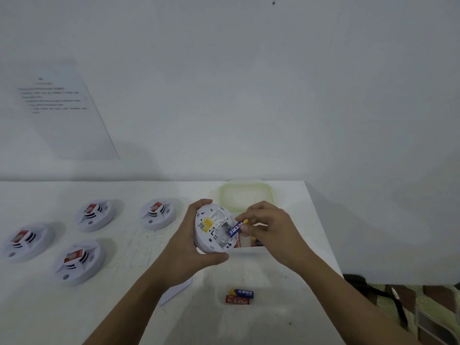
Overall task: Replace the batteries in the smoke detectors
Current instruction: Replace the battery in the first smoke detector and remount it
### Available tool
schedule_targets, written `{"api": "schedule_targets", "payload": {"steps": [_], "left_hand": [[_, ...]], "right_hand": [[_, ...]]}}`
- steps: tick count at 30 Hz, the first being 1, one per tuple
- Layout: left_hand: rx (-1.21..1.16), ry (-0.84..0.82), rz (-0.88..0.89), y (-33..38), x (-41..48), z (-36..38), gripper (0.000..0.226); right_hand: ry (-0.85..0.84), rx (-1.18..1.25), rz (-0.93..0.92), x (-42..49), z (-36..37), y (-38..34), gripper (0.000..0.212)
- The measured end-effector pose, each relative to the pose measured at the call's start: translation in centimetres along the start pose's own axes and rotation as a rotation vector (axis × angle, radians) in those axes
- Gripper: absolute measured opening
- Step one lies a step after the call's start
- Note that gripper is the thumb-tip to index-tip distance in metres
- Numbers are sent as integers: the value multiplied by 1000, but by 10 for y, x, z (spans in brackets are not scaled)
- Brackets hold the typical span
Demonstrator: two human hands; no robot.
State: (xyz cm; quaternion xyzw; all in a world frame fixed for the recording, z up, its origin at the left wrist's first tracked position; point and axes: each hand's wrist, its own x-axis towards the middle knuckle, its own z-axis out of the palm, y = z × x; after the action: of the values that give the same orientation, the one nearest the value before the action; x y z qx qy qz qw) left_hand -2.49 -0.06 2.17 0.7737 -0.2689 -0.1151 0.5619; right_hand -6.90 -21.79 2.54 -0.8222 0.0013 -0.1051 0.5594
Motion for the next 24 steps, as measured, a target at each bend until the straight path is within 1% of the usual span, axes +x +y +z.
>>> {"api": "schedule_targets", "payload": {"steps": [3, 6, 10, 16, 19, 21, 23, 24], "left_hand": [[12, -5, -2, 3, -2, 7, 100], [11, 8, 9, 8, -5, 16, 97], [-7, 42, 22, 14, -7, 22, 94], [-3, 22, 28, 17, -12, 20, 96], [6, 16, 32, 17, -11, 20, 95], [3, 13, 23, 17, -10, 19, 96], [-11, 18, 11, 16, -10, 16, 97], [-19, 22, 8, 16, -9, 15, 97]], "right_hand": [[-4, -26, -20, -7, 1, -1, 20], [69, 29, -16, -13, 3, -5, 25], [136, 71, 11, -22, 7, -2, 25], [147, 35, -107, -35, 6, -5, 33], [131, 33, -110, -33, 6, -3, 29], [132, -31, -139, -33, 7, 0, 22], [158, -143, -237, -33, 9, 5, 14], [170, -202, -302, -33, 10, 8, 14]]}}
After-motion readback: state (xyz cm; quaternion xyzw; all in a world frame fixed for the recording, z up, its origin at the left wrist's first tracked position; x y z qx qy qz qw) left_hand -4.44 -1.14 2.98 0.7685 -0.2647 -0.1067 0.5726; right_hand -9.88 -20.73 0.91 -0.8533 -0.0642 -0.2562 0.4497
